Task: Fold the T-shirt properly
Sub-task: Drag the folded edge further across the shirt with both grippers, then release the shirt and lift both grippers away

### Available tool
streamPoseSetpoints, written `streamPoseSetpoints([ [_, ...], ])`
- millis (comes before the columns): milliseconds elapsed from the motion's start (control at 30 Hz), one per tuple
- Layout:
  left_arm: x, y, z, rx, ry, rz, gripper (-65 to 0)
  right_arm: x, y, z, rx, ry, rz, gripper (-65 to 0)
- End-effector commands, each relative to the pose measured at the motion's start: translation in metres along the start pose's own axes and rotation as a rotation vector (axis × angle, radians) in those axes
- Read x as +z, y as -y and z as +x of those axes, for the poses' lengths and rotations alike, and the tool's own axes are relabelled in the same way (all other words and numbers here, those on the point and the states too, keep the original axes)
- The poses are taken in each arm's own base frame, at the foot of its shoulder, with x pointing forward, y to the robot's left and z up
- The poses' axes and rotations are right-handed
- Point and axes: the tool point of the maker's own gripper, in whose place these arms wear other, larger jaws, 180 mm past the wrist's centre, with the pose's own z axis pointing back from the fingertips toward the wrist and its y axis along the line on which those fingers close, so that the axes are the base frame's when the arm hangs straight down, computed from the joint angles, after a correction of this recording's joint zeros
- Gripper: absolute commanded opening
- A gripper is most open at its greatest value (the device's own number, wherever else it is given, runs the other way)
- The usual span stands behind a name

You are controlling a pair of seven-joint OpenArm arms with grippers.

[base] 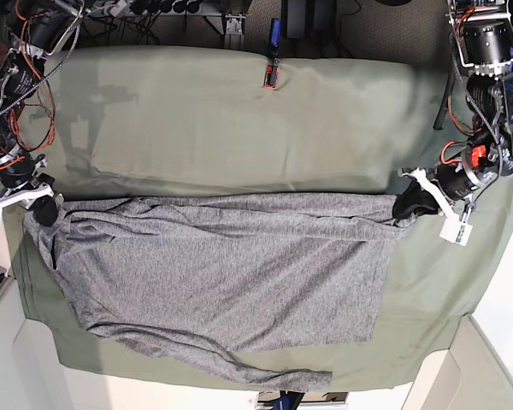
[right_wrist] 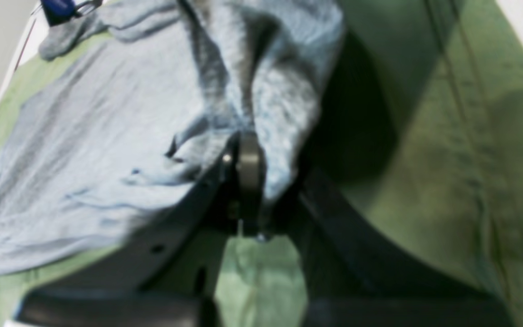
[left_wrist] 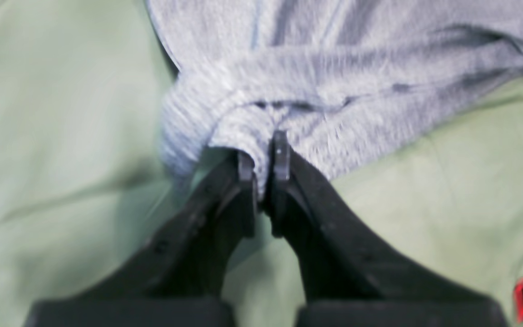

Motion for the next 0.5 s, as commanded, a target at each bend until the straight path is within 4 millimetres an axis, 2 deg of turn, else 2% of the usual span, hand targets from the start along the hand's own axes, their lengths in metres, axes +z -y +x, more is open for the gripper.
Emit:
streamPoseSetpoints([
  [0,0.014,-0.007,0.021,-0.032,0.059,0.015,-65.0,0.008,0.003,0.016,0.030,0.044,-0.003,-65.0],
  [233,0.063,-0.021,-0.005,0.033,0.037,0.075,-65.0,0.045,0.035,-0.007,0.031,-0.015,-0.058,-65.0],
  [467,0.087,-0.022,-0.049,0.088,-0.046,0.098,-65.0,0.070,0.050,-0.051,0.021,-0.115,-0.063,-65.0],
])
